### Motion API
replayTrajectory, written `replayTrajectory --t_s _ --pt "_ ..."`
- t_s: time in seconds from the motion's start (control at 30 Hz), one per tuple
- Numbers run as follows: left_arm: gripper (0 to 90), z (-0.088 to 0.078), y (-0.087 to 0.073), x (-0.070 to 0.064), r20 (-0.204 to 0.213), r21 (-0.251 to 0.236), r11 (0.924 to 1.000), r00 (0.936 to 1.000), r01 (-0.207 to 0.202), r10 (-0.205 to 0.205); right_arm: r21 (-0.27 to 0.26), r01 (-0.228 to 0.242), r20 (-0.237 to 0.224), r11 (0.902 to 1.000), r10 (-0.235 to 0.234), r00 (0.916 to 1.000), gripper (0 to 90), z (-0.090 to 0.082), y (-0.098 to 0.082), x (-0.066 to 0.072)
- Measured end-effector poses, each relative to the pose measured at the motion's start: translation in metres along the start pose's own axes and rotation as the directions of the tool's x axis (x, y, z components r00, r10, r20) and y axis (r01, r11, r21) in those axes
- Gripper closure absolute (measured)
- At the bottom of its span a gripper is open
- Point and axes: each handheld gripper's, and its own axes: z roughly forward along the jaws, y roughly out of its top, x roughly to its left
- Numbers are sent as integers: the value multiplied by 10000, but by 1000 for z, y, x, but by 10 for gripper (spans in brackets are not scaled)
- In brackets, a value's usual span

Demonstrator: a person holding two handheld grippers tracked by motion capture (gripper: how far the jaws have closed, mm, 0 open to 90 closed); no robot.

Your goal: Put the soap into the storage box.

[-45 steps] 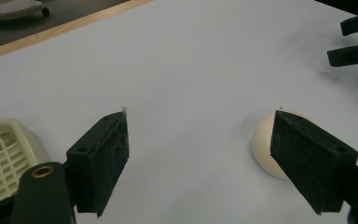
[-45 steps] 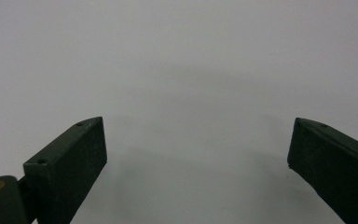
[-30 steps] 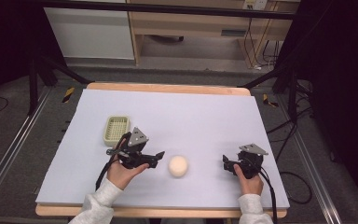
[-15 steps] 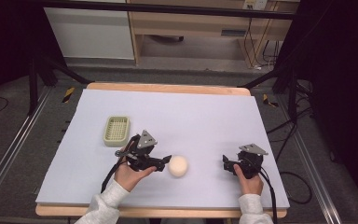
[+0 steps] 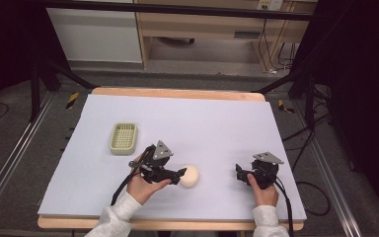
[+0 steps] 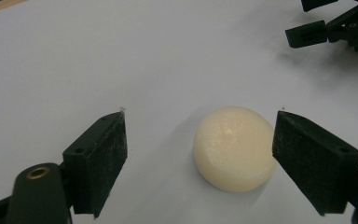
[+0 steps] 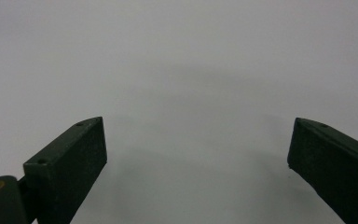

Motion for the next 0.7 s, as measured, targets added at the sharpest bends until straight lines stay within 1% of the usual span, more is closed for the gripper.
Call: replayTrajectory --t_s 0.07,0.4,0.5,0.7 --pt "160 3 0 -3 15 117 9999 10000 -41 41 -10 6 2 10000 -6 10000 49 0 0 0" --pt "137 13 -3 -9 187 408 9991 9997 -141 134 -20 2 6 10000 -2 10000 49 0 0 0" --pt "134 16 -4 -11 252 449 9989 9996 -119 108 -22 6 -8 10000 -6 10000 49 0 0 0" --pt "126 22 -5 -17 338 634 9976 9991 -261 240 -25 25 4 10000 -25 10000 49 0 0 0"
